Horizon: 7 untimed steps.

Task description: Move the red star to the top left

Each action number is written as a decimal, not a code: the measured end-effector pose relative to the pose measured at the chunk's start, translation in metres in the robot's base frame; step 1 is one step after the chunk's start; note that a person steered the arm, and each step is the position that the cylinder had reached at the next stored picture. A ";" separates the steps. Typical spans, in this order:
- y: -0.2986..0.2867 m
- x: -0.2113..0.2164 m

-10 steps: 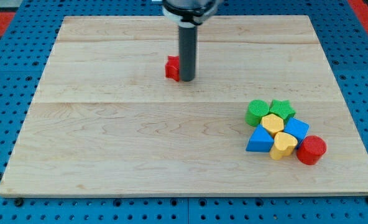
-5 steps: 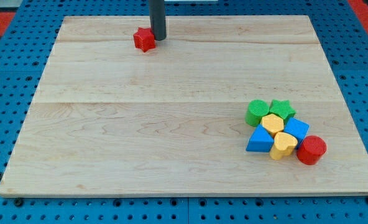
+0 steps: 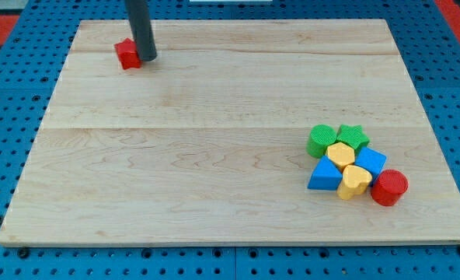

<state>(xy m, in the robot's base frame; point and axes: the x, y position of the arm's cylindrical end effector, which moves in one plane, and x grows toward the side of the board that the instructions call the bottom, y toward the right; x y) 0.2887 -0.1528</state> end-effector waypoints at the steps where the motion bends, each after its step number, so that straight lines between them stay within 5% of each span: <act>1: 0.002 0.020; 7: -0.053 -0.034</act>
<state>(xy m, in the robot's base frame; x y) 0.2543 -0.2057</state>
